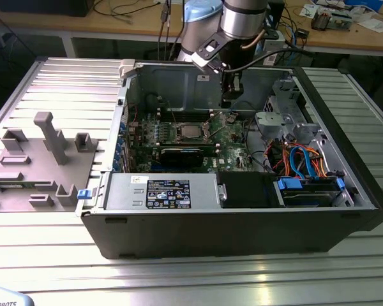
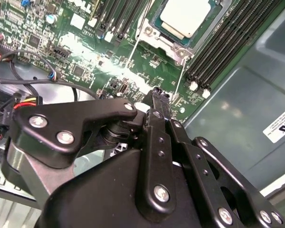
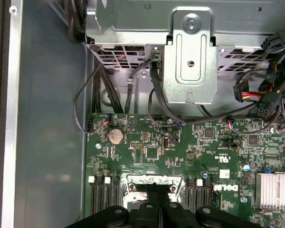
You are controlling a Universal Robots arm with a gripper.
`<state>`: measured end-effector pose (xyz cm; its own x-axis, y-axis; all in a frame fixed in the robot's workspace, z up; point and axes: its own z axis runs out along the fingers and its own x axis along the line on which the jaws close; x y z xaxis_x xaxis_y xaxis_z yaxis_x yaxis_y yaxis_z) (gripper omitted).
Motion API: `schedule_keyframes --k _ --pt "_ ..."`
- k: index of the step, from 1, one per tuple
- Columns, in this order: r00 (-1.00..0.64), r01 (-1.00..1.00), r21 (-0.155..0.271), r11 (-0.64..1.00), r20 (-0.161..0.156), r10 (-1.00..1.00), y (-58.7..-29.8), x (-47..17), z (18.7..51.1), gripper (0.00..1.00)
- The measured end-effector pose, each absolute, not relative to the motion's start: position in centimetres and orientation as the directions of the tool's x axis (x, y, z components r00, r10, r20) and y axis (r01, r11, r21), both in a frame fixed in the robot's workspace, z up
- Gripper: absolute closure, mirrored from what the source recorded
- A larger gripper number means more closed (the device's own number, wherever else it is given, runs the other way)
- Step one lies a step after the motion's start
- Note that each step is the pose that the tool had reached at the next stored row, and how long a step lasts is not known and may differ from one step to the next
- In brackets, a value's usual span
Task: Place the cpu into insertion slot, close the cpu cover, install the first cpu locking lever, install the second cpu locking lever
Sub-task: 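Close the cpu cover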
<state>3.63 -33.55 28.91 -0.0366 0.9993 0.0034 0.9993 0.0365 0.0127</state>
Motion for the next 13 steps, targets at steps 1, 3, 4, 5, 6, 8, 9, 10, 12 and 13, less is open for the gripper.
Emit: schedule_keyframes --k 1,3,4,5,6,8,9,10,12,13 --pt "-0.037 0.999 0.012 0.037 0.003 0.999 -33.55 3.73 28.87 0.89" --pt "-0.037 0.999 0.012 0.037 0.003 0.999 -33.55 3.79 28.85 0.89" --pt "-0.037 0.999 0.012 0.037 0.003 0.999 -33.55 3.79 28.85 0.89" --pt "-0.037 0.999 0.012 0.037 0.003 0.999 -33.55 3.79 28.85 0.89" --pt "-0.037 0.999 0.012 0.037 0.003 0.999 -33.55 3.79 28.85 0.89" --pt "-0.037 0.999 0.012 0.037 0.003 0.999 -33.55 3.79 28.85 0.89" --pt "-0.037 0.999 0.012 0.037 0.003 0.999 -33.55 3.79 28.85 0.89" --pt "-0.037 0.999 0.012 0.037 0.003 0.999 -33.55 3.79 28.85 0.89" --pt "-0.037 0.999 0.012 0.037 0.003 0.999 -33.55 3.87 28.84 0.89" --pt "-0.037 0.999 0.012 0.037 0.003 0.999 -33.55 3.91 28.83 0.89"
